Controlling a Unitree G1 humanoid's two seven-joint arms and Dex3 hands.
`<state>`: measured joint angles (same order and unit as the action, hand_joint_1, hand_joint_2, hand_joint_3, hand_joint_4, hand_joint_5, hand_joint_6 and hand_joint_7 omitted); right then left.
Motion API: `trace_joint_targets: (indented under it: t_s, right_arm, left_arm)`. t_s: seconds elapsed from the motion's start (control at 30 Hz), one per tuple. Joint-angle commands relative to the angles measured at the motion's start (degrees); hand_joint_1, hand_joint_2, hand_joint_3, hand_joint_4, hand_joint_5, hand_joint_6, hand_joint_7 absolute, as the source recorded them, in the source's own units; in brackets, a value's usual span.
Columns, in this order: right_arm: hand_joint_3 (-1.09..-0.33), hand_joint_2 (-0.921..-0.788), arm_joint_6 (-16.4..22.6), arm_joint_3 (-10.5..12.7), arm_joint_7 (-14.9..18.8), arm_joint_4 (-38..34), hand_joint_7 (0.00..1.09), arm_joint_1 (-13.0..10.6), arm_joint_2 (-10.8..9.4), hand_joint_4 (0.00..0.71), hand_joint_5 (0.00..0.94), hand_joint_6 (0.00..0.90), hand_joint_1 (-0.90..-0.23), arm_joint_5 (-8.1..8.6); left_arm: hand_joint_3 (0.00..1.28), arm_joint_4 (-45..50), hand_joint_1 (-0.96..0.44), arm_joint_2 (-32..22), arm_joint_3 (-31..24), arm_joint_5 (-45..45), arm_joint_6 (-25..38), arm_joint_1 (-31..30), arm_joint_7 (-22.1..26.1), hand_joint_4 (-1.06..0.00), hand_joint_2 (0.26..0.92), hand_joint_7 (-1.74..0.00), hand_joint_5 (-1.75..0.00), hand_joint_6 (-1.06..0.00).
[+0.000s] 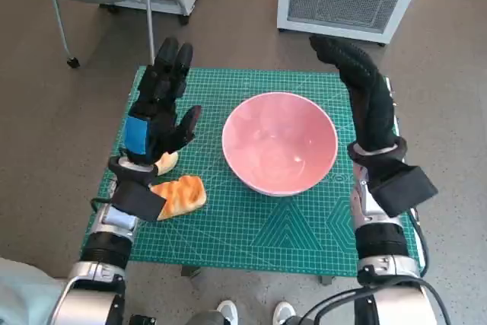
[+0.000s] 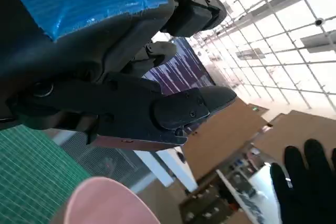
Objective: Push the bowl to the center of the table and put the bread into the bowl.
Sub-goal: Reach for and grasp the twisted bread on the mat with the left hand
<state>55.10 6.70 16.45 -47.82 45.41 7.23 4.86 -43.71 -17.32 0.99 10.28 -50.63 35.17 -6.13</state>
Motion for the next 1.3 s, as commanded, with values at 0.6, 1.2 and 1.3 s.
trace_joint_targets:
  t_s: [0.6, 1.2, 1.3]
  right_arm:
    - [-0.807, -0.921, -1.22, -1.39, -2.62, 2.08, 0.63, -2.59, 0.03, 0.252, 0.001, -0.001, -0.664, -1.24]
    - [-0.818, -0.921, -3.14, -1.32, -2.74, 5.75, 0.63, -3.92, -0.54, 0.24, 0.0, -0.001, -0.647, -0.21]
    - [-0.82, -0.921, -3.31, -1.12, -2.8, 5.57, 0.63, -3.81, -0.47, 0.24, 0.0, -0.001, -0.647, -0.18]
  left_arm:
    - [0.48, 4.56, -0.51, -3.1, -2.23, 0.01, -1.11, -2.82, 2.95, -0.15, 0.921, 0.0, 0.0, -0.2]
    - [0.35, 34.92, -0.56, -16.45, -6.2, 8.06, 19.28, -23.29, 12.0, -0.1, 0.921, 0.0, 0.0, -0.17]
    - [0.29, 42.13, -0.57, -18.59, -6.85, 8.48, 27.45, -26.65, 17.11, -0.09, 0.921, -0.01, 0.0, -0.18]
